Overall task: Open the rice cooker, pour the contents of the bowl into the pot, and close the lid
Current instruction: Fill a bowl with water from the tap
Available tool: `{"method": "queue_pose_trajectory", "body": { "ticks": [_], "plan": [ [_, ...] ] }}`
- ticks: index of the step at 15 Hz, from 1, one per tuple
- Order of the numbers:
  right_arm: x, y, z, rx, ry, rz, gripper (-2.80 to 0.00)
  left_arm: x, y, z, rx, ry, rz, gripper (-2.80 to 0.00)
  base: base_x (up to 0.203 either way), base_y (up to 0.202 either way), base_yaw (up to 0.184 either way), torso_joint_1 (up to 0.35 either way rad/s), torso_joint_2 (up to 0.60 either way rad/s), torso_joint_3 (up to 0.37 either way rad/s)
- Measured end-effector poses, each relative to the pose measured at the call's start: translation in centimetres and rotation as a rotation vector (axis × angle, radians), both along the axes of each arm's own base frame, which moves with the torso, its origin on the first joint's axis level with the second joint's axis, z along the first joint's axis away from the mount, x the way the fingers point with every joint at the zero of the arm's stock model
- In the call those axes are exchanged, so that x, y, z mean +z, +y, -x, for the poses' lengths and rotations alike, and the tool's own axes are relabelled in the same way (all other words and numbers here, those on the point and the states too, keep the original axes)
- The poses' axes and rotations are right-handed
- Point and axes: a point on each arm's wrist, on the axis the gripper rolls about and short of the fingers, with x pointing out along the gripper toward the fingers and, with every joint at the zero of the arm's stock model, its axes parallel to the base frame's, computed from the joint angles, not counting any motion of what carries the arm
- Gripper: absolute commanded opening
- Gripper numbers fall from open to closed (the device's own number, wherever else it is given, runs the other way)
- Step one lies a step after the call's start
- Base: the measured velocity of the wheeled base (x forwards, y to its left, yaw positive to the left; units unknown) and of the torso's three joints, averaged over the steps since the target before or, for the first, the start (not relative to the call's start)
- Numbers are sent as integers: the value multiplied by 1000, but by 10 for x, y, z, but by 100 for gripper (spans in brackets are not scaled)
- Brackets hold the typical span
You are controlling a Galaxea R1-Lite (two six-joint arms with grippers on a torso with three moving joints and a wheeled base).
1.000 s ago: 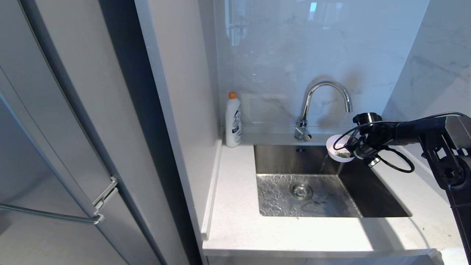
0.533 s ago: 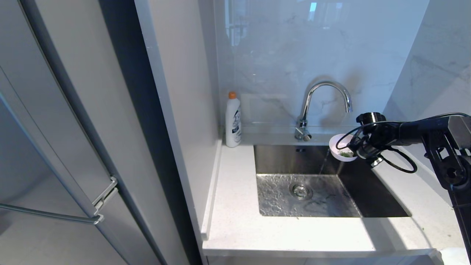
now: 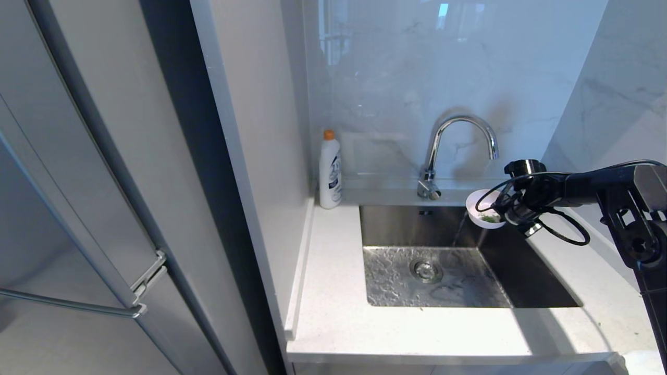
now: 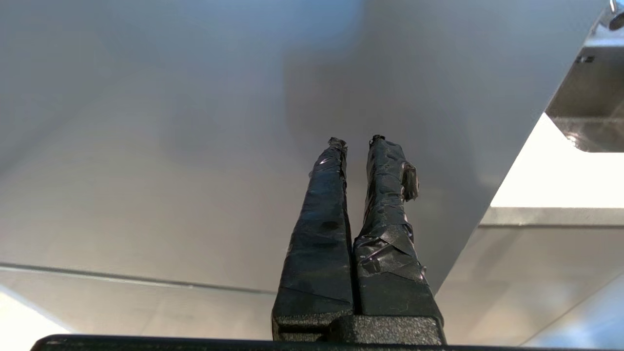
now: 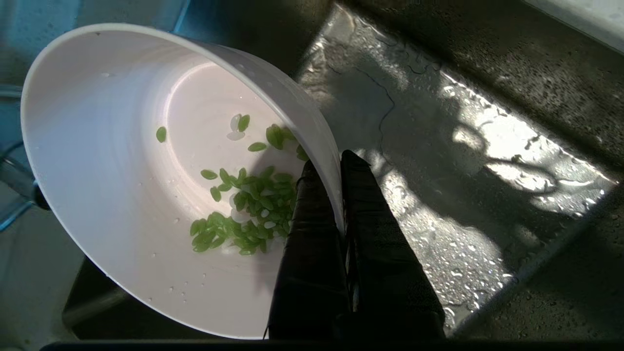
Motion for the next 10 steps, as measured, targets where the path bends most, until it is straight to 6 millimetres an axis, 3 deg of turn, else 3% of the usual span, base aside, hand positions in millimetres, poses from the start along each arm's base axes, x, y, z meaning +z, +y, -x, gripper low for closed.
{"method": "queue_pose_trajectory", "body": {
  "ticks": [4, 10],
  "plan": [
    [1, 0, -1, -1, -12, 2, -280, 0, 0, 0, 5, -3, 9, -280, 177, 0, 1, 3, 0, 2],
    [1, -1, -2, -1, -19, 2, -280, 1, 0, 0, 5, -4, 8, -280, 0, 0, 0, 0, 0, 0]
  ]
}}
